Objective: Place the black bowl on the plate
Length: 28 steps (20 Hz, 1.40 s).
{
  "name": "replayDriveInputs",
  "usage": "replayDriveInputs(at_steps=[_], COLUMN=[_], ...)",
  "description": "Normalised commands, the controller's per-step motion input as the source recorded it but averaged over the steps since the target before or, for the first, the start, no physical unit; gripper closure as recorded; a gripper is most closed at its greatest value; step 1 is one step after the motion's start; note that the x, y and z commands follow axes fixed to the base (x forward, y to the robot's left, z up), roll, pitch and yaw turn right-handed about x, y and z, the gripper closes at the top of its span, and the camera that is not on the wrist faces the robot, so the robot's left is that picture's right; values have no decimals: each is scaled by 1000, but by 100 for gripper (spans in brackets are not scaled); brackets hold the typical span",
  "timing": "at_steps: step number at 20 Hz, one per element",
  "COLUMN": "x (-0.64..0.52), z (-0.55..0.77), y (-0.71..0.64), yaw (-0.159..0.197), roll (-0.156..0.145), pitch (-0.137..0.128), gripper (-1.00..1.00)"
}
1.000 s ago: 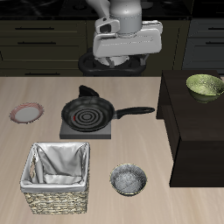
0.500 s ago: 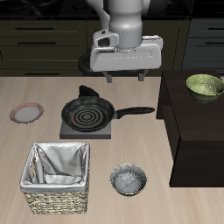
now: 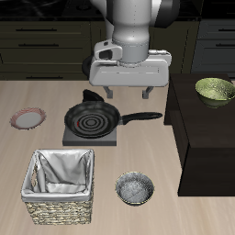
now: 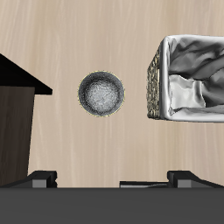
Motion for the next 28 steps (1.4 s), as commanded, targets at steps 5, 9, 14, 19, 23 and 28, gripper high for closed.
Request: replayDriveInputs(at_steps=[5, 9, 14, 19, 23, 28], x=[332, 154, 126, 217, 126, 138], z=[74, -33, -16, -147, -253, -234], y=[-49, 46, 45, -95, -12, 49], yaw=[-21, -37, 1, -11, 27, 18], roll=[-17, 24, 1, -24, -16, -7], pitch=[-26, 14, -25, 27, 15, 18], gripper=[-100, -100, -100, -100, -100, -100])
